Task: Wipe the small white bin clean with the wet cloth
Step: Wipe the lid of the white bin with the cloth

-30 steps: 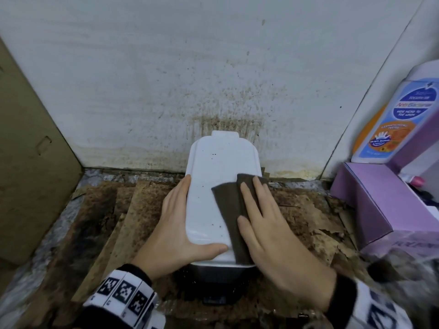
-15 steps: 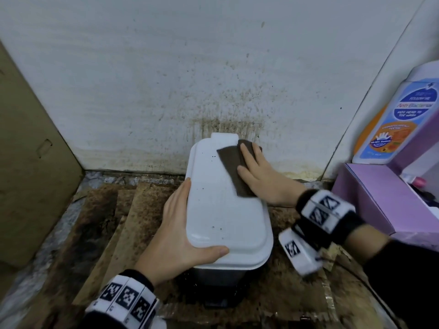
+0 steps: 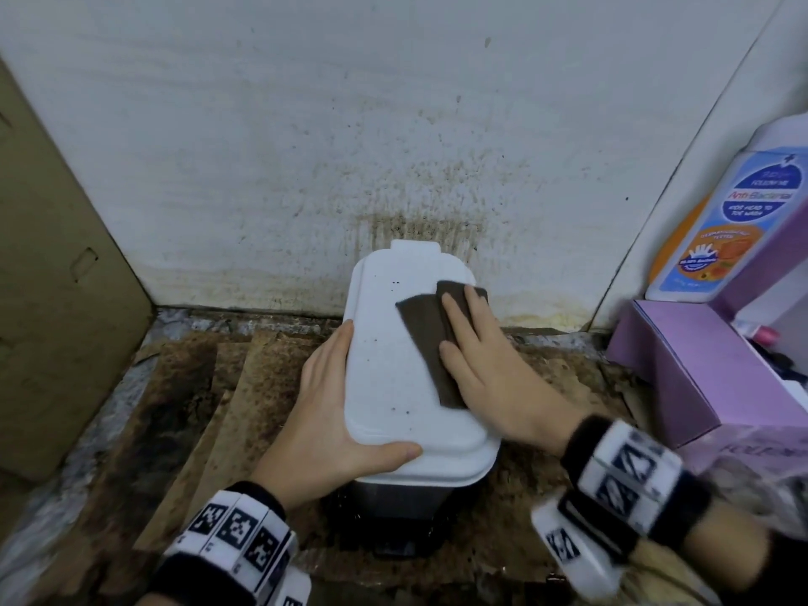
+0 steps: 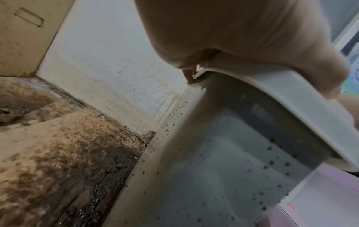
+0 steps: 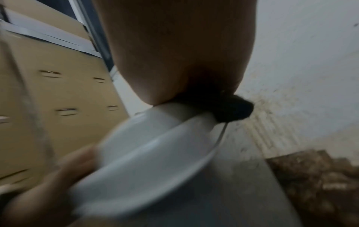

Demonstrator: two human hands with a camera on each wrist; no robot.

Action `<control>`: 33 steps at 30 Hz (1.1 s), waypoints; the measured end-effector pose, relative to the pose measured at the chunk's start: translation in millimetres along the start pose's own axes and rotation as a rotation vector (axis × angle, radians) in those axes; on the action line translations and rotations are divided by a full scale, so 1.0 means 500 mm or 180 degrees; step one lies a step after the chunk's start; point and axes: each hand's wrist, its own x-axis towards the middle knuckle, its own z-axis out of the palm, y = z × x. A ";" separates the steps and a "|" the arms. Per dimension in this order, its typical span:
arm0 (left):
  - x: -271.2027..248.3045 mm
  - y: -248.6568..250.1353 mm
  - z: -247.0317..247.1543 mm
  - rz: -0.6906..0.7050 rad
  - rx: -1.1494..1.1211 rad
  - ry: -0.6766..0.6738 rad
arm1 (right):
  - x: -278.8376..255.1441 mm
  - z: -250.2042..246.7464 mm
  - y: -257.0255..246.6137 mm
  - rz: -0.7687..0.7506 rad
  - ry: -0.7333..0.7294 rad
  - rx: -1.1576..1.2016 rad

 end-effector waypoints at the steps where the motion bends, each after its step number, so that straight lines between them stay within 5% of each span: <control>1: -0.001 0.001 0.001 0.0012 -0.0006 0.0007 | -0.037 0.011 -0.010 0.0006 -0.0002 -0.0058; 8: -0.001 0.004 0.002 0.0015 -0.0088 0.0052 | -0.125 0.036 -0.050 0.0062 0.0095 -0.0610; 14: -0.004 0.000 0.001 0.0007 -0.0135 0.0016 | 0.015 -0.013 -0.004 -0.0183 -0.0181 -0.0762; 24: 0.001 0.000 -0.008 0.0058 -0.0245 -0.0016 | 0.246 -0.086 0.042 0.0061 -0.0505 -0.0367; 33: 0.000 -0.003 0.000 0.0069 -0.0169 0.0040 | 0.104 -0.039 0.013 -0.0017 -0.0229 -0.0247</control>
